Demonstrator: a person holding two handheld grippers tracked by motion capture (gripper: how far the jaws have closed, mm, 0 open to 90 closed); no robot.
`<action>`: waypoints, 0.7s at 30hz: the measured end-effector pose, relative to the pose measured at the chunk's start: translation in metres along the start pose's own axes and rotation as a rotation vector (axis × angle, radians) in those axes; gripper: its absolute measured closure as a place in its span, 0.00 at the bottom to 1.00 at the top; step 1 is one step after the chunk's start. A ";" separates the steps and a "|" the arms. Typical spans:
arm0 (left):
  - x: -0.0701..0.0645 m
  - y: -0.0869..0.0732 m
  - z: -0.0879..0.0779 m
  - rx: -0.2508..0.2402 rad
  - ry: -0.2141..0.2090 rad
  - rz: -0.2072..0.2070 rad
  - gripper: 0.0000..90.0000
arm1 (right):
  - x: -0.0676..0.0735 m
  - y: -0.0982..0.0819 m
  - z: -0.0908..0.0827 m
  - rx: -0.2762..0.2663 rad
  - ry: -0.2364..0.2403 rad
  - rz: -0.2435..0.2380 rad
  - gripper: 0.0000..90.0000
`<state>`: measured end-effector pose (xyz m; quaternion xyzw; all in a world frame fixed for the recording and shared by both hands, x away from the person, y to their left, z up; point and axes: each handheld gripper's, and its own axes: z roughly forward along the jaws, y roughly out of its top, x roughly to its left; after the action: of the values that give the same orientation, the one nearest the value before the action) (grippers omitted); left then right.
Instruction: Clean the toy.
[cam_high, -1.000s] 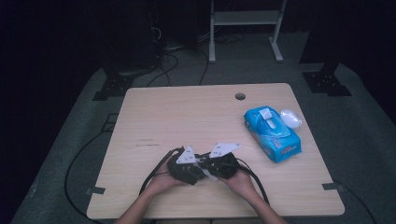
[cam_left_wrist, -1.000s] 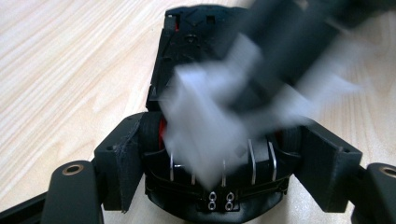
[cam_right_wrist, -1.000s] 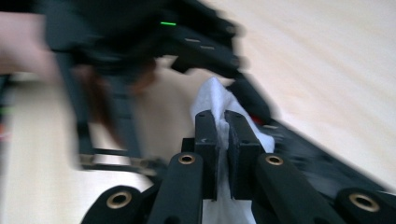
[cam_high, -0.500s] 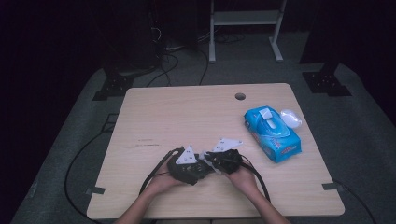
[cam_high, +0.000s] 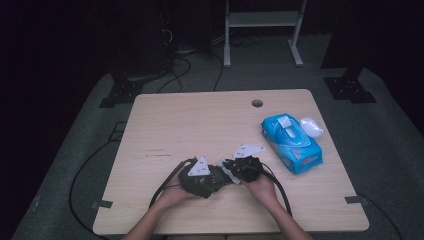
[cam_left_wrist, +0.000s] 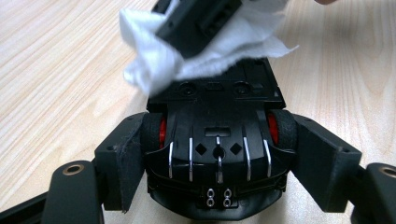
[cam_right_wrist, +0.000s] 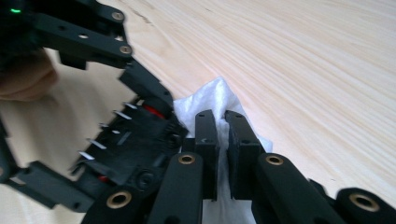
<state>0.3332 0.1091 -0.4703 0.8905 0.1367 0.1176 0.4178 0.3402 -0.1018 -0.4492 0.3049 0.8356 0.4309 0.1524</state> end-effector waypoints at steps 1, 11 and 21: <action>0.000 0.000 0.000 0.000 0.000 0.000 0.28 | 0.005 0.001 0.001 -0.011 0.024 0.001 0.93; 0.000 0.000 -0.001 -0.007 0.001 0.003 0.29 | -0.001 0.003 0.002 0.011 -0.010 -0.001 0.93; 0.001 -0.001 -0.001 -0.009 -0.006 -0.005 0.29 | -0.011 -0.008 -0.009 0.027 -0.062 -0.023 0.93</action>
<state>0.3340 0.1111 -0.4703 0.8886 0.1374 0.1145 0.4224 0.3408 -0.1185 -0.4506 0.3104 0.8397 0.4080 0.1791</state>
